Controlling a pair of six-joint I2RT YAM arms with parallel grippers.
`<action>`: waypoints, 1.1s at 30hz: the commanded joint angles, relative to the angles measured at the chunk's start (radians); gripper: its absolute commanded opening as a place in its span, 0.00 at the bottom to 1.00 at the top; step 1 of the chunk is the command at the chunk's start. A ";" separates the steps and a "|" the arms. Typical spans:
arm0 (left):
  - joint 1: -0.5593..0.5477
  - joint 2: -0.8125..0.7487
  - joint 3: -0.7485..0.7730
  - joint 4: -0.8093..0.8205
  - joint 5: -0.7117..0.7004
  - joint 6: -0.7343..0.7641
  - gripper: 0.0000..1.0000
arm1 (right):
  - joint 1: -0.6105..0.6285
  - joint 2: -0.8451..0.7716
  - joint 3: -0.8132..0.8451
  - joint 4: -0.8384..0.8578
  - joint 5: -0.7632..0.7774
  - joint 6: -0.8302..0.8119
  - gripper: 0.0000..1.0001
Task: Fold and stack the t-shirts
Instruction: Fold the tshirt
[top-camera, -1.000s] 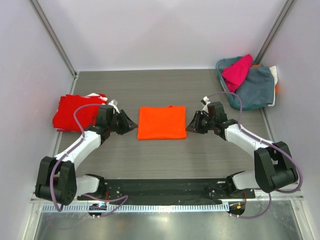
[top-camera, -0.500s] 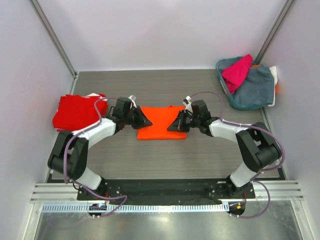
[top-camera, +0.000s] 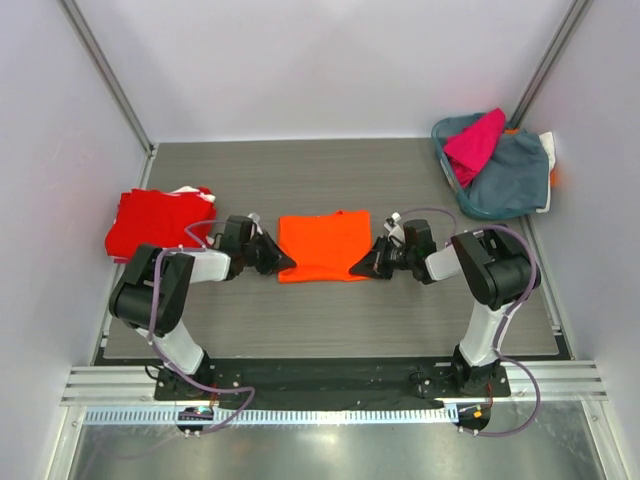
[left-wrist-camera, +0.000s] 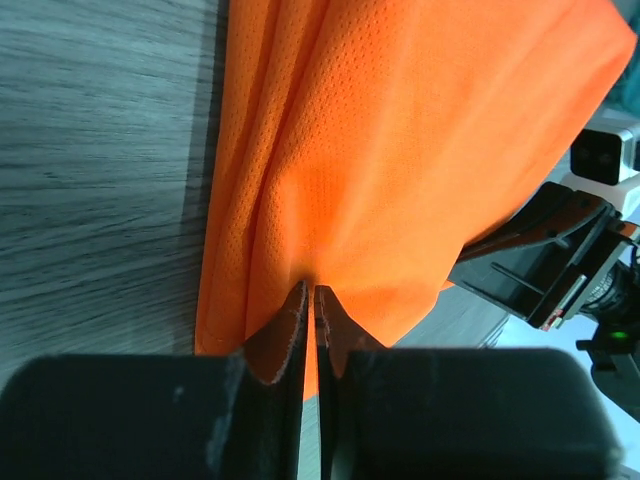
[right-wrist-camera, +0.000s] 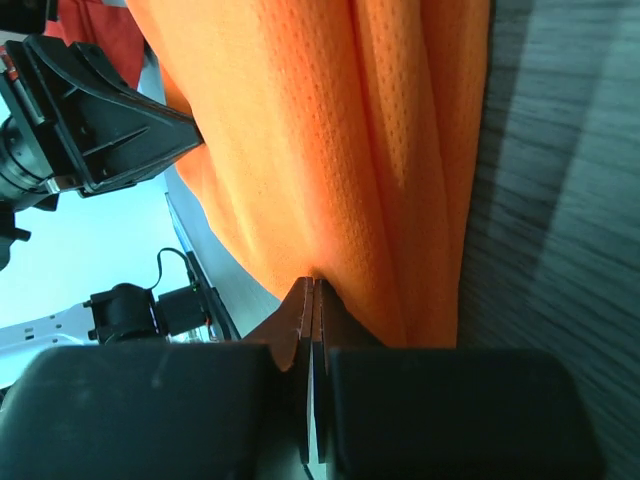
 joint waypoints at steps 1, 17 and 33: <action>0.010 0.016 -0.045 0.079 -0.033 -0.003 0.06 | -0.023 0.032 -0.017 0.068 -0.013 -0.051 0.01; 0.012 -0.154 0.250 -0.225 -0.104 0.060 0.07 | -0.027 -0.143 0.302 -0.320 0.086 -0.126 0.01; 0.101 0.321 0.492 -0.083 -0.091 -0.011 0.04 | -0.089 0.294 0.636 -0.133 0.040 0.059 0.01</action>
